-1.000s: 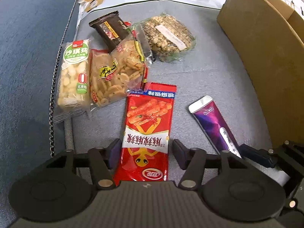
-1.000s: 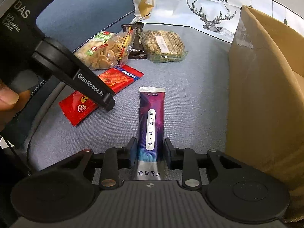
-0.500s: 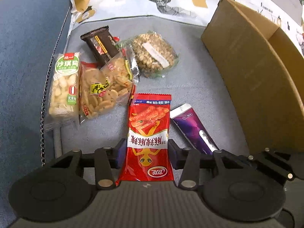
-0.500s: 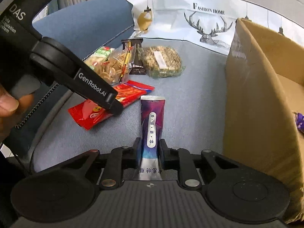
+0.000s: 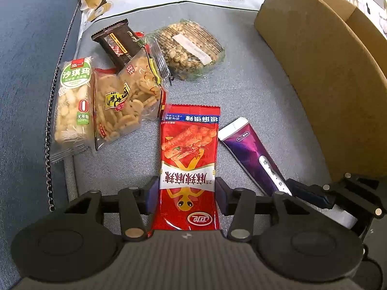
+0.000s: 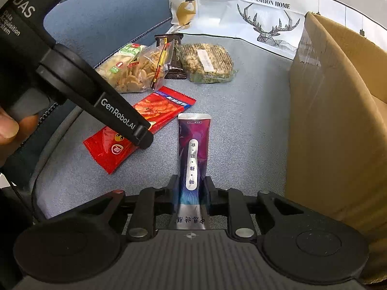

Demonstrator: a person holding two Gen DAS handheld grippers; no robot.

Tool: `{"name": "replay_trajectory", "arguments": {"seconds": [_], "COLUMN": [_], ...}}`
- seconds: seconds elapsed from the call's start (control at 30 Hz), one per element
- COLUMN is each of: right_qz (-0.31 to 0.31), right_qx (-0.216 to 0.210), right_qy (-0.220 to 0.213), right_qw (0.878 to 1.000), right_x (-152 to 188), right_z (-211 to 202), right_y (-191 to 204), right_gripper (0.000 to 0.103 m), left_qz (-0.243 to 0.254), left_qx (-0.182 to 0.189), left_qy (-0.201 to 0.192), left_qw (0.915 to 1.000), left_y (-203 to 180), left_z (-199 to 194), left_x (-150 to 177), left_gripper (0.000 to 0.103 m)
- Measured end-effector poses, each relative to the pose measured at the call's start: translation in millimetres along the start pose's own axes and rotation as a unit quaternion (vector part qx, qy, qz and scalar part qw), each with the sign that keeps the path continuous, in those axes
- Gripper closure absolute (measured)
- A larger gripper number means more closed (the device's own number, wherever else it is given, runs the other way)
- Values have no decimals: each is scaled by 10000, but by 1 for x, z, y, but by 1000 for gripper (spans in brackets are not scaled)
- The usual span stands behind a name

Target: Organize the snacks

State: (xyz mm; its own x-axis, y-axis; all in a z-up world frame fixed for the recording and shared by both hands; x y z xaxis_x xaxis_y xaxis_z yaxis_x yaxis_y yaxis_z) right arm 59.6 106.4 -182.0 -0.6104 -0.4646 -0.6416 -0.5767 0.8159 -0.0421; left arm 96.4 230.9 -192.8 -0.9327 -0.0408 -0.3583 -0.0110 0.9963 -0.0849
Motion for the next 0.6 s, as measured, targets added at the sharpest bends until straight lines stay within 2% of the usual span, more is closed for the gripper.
{"name": "replay_trajectory", "arguments": {"seconds": [0.37, 0.47, 0.6], "right_qz": [-18, 17, 155], "right_qx": [7, 24, 24], "right_qy": [-11, -47, -254], "right_qw": [10000, 10000, 9996], "right_x": [1, 0, -5], "right_z": [0, 0, -7], "right_y": [1, 0, -2], "right_gripper": [81, 83, 84], "left_qz": [-28, -68, -266], "left_qx": [37, 127, 470], "left_qy": [-58, -302, -769], "left_qw": [10000, 9994, 9956], "left_y": [-2, -2, -2], "left_z": [-3, -12, -30], "left_x": [-1, -6, -17], "left_gripper": [52, 53, 54]}}
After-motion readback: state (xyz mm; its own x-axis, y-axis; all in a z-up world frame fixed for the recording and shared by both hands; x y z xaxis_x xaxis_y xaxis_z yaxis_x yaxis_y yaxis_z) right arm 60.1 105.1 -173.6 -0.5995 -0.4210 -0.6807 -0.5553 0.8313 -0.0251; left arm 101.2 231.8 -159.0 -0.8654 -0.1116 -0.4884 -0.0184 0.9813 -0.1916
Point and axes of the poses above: each gripper's, at about its wrist camera, not at the fingertips, and z roughly the way its jaws point, y to its left, x to its underside, the point moved 6 cm from there along z, roughly the way its jaws point, and after that the axes turned 7 degrees about x, right-handed, at the moved point
